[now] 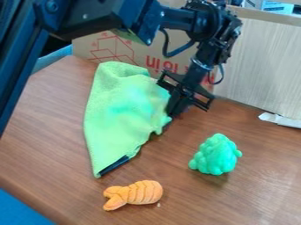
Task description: Unfold the cloth from top right to bottom left
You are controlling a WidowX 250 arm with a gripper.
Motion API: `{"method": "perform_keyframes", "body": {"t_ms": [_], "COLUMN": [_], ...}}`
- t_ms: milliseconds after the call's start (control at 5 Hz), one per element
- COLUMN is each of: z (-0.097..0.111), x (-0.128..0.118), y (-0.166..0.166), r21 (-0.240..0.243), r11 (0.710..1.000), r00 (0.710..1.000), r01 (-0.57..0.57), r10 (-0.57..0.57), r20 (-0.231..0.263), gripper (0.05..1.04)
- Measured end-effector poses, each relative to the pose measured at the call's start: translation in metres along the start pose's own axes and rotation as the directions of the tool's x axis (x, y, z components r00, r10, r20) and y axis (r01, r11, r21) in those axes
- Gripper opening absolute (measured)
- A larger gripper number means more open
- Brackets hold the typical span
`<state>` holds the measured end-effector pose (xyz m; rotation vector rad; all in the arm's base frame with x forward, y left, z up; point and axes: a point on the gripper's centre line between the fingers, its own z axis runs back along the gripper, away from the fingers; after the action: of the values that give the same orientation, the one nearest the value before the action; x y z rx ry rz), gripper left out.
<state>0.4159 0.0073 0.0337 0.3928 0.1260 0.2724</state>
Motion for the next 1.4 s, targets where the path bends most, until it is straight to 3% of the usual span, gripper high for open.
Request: {"method": "perform_keyframes", "body": {"t_ms": [200,400,800,1000,1400], "z": [-0.001,0.007,0.058,0.062,0.049], "x": [-0.003,-0.004,0.0,0.002,-0.01], "y": [0.002,0.015,0.061,0.085,0.152], "r21": [-0.003,-0.047,-0.262,-0.325,-0.382], "r11": [1.0,0.999,0.962,0.94,0.913], "r00": [1.0,1.0,0.997,0.994,0.99], "r01": [0.014,0.004,-0.078,-0.103,-0.142], "r10": [-0.014,-0.004,0.082,0.107,0.136], "r20": [-0.01,-0.015,0.003,-0.005,-0.042], "gripper": [0.053,0.051,0.051,0.05,0.05]}}
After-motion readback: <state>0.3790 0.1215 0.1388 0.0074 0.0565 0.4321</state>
